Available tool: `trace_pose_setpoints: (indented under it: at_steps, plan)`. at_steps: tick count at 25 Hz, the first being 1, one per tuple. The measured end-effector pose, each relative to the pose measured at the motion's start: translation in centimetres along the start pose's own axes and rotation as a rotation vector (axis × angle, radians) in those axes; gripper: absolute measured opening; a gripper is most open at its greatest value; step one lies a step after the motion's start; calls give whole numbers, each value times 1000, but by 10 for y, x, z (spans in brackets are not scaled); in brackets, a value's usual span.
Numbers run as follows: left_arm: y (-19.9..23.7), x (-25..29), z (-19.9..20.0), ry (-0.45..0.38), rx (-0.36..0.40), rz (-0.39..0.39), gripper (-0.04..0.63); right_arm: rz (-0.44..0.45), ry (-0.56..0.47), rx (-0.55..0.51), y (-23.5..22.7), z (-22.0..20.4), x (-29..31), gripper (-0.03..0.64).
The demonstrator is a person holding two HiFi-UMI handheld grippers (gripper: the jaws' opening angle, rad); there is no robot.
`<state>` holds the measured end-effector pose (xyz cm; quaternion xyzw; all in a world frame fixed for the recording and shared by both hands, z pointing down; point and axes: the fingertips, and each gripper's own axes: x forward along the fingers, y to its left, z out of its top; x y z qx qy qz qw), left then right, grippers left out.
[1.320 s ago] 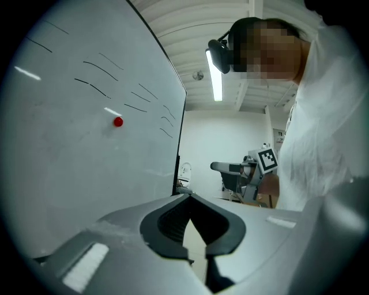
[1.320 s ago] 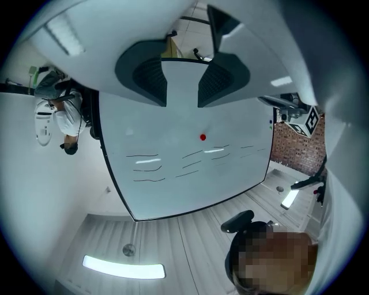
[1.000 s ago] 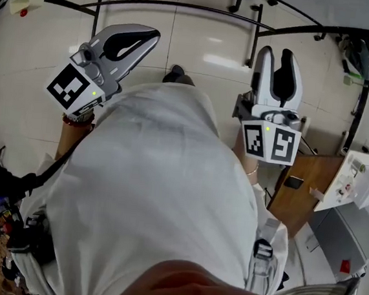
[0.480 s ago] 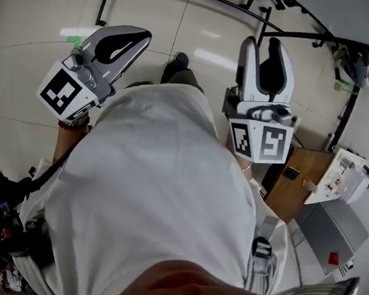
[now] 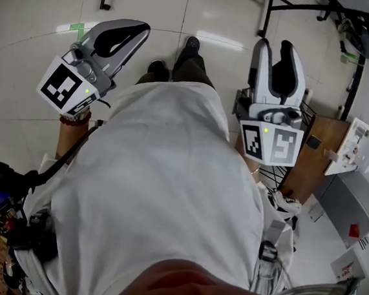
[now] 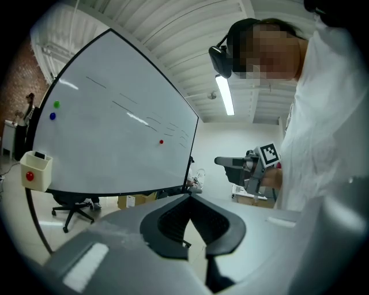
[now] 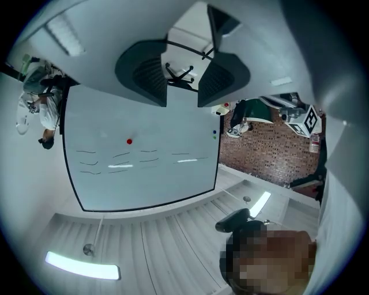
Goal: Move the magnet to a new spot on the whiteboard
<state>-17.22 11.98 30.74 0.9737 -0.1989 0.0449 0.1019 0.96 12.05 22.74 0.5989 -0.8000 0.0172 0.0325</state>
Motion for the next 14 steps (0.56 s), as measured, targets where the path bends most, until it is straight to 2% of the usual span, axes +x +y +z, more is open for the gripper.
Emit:
trace_pose_setpoints:
  at_steps: [7,14]
  plan:
    - [3,6,25,-57,59,-16,3,-33,-51,-16,-8,13,0,161]
    - [-10,14,18,-52,36,-31,3,6,-76,6,-8,12,4,160]
